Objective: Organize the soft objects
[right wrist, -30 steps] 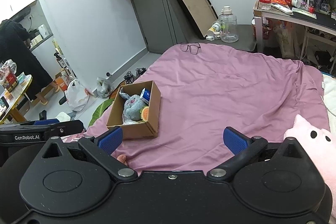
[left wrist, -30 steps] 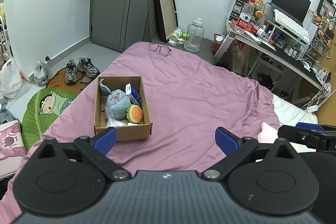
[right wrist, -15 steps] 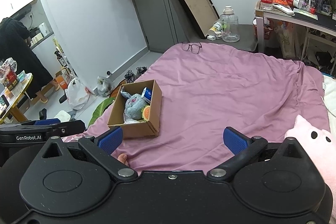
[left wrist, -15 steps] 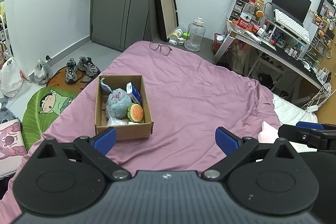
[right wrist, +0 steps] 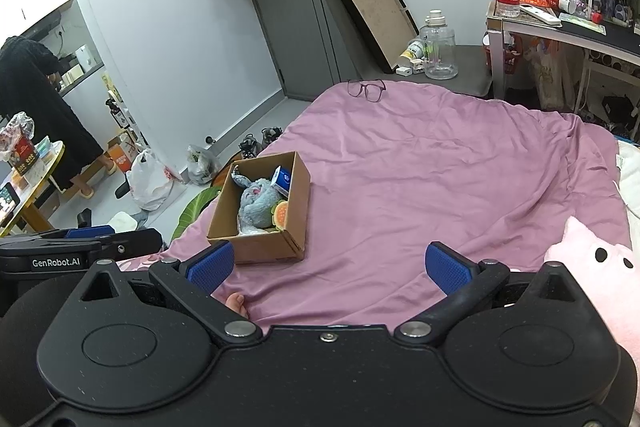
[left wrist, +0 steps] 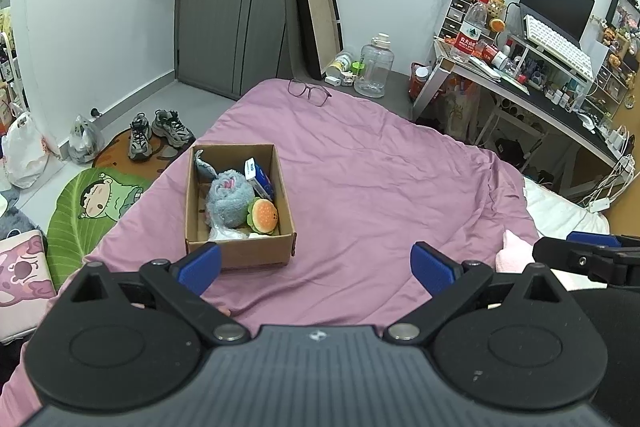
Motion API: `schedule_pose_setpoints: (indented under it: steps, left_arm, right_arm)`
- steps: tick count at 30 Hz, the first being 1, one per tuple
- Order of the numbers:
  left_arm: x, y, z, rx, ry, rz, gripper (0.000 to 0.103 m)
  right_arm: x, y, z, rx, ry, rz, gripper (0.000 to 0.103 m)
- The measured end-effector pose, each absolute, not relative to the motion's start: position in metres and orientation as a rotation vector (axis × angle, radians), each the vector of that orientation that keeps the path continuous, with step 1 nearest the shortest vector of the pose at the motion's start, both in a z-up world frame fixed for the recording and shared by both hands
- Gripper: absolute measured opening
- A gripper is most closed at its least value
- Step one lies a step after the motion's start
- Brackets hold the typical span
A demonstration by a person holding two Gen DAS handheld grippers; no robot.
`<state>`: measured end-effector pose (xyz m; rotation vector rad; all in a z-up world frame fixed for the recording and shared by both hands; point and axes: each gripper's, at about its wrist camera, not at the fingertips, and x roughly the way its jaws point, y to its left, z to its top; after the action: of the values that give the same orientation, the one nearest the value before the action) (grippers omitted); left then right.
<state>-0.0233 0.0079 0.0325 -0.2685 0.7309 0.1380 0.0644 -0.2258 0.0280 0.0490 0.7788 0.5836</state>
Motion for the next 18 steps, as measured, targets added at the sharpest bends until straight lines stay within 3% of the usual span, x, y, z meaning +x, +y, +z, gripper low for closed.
schedule_pose_setpoints:
  steps: [18]
  left_arm:
    - [-0.0221,0.0071,0.0298,-0.259,0.734,0.14,0.101]
  right_arm:
    - [0.0618,-0.2263,0.0283,0.038,0.775,0.563,0.103]
